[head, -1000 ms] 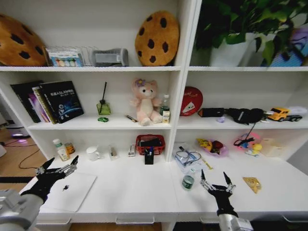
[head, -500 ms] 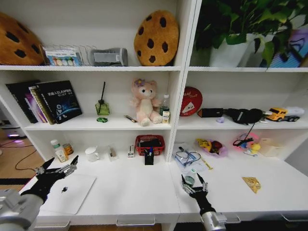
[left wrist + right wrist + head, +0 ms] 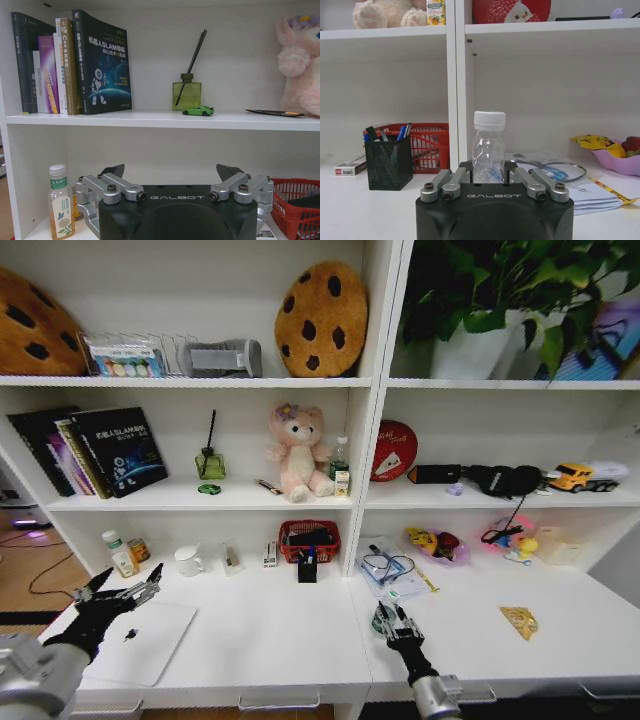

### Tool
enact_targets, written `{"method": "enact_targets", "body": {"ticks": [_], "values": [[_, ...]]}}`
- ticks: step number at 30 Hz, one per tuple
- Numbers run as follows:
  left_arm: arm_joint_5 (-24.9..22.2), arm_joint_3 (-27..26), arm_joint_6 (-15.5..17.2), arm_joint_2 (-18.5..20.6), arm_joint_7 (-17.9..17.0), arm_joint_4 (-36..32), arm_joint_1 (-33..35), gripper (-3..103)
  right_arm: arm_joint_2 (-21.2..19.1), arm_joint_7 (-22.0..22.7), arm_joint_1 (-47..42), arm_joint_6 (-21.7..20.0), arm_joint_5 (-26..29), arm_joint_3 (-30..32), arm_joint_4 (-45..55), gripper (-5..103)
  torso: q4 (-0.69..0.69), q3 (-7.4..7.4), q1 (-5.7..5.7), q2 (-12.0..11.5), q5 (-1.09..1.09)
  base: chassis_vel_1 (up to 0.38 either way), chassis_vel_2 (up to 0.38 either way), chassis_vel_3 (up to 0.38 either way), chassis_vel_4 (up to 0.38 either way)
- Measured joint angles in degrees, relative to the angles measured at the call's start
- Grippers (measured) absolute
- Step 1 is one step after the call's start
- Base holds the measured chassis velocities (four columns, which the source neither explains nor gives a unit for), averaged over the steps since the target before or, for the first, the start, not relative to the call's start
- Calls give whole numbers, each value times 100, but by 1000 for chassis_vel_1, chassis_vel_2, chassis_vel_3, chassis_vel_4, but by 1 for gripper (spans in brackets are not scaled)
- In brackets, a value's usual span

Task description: Organize the objects on the table.

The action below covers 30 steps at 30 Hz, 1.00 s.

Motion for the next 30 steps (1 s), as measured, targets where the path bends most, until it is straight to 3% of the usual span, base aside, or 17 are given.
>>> {"method": "enact_targets", "body": {"ticks": [5,7,8,9,10,11,13,15,16,18,20,24,30], "values": [[0,0,0,0,0,0,0,100,44,-131,-551,229,-75,205,454,21,1,-1,0,0,0,0,0,0,0],[0,0,0,0,1,0,0,100,231,-467,-1568,848,-237,481,802,21,0,-1,0,0,-1,0,0,0,0],[0,0,0,0,1,0,0,100,231,-467,-1568,848,-237,481,802,21,0,-1,0,0,-1,0,0,0,0],[0,0,0,0,1,0,0,100,340,-589,-2088,1375,-393,554,816,21,-2,-1,0,0,0,0,0,0,0],[0,0,1,0,1,-1,0,100,482,-683,-2760,2205,-661,622,702,21,-3,-2,-1,1,-2,0,0,0,0],[0,0,1,0,1,-1,0,100,482,-683,-2760,2205,-661,622,702,21,-3,-2,-1,1,-2,0,0,0,0],[0,0,0,0,2,-1,0,100,600,-612,-3474,3103,-934,619,393,21,-2,-2,-1,2,-1,0,0,0,0],[0,0,0,0,1,-1,0,100,637,-295,-4006,3513,-1084,552,39,21,-1,-2,-1,2,-2,0,0,0,0],[0,0,0,0,1,-1,0,100,637,-295,-4006,3513,-1084,552,39,21,-1,-2,-1,2,-2,0,0,0,0],[0,0,0,0,1,-1,0,100,684,238,-4255,3611,-1112,477,-509,21,-2,-1,-1,2,-1,0,0,0,0],[0,0,0,0,1,-1,0,100,690,311,-4246,3611,-1120,473,-579,21,-2,-1,-1,2,-1,0,0,0,0],[0,0,1,0,1,-1,0,100,769,924,-3587,3565,-1407,567,-1705,21,0,-1,-1,1,0,0,0,0,0],[0,0,0,0,1,-1,0,100,657,916,-2370,2951,-1160,556,-3399,21,-1,0,-1,0,0,0,0,0,0]]}}
